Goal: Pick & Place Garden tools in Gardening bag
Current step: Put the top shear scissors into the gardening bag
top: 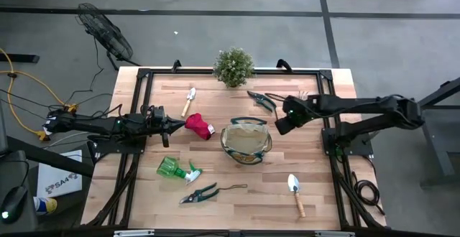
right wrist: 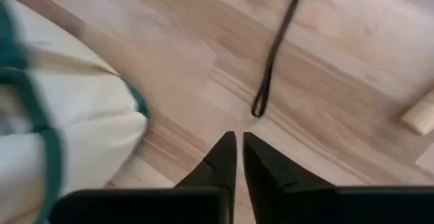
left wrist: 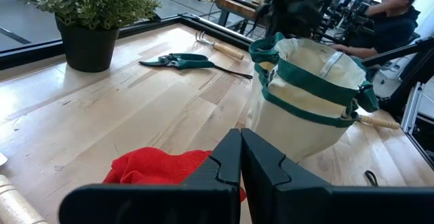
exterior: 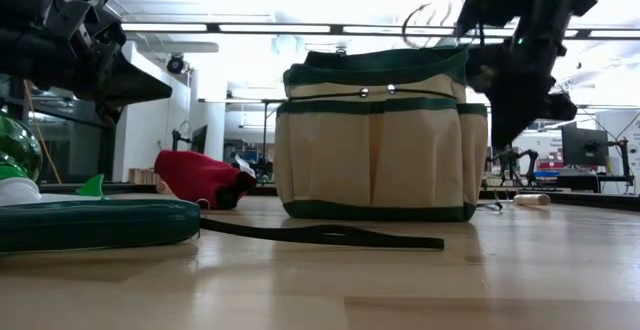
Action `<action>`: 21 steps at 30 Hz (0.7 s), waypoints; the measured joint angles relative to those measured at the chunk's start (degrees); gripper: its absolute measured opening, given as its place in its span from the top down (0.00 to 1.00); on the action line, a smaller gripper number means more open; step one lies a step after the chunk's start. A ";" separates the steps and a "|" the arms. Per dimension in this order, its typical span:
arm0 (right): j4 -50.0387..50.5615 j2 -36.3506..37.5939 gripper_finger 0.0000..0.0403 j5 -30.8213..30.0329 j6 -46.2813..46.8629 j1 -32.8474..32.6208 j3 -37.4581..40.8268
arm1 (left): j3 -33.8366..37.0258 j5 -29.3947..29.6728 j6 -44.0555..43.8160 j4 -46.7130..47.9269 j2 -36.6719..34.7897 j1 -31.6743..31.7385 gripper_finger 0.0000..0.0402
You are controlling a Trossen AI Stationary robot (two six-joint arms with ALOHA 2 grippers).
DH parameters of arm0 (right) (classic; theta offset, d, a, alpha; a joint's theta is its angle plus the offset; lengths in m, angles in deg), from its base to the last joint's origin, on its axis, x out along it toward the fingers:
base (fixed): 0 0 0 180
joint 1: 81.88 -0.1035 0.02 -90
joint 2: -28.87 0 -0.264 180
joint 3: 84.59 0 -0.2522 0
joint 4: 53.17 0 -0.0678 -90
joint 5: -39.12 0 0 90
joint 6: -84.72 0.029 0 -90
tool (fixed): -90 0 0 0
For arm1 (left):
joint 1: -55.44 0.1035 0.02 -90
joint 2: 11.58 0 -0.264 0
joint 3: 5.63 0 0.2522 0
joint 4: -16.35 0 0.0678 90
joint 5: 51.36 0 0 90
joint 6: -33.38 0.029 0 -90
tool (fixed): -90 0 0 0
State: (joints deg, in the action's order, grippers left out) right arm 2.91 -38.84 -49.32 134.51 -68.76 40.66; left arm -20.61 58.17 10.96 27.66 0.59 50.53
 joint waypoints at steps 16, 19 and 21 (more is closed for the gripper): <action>-6.94 -16.45 0.62 -2.93 -0.31 1.30 -0.04 | 0.00 -0.01 0.00 0.00 0.00 0.01 1.00; -7.49 -18.15 0.63 -3.04 -0.09 1.31 -0.04 | 0.00 0.00 0.00 0.00 0.02 0.00 1.00; -7.48 -19.27 0.63 -3.13 -0.16 1.30 -0.04 | 0.00 0.00 0.00 0.00 0.02 0.02 1.00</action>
State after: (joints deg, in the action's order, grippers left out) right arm -4.57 -58.12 -52.44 134.36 -67.46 40.62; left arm -20.61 58.17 10.96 27.66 0.61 50.55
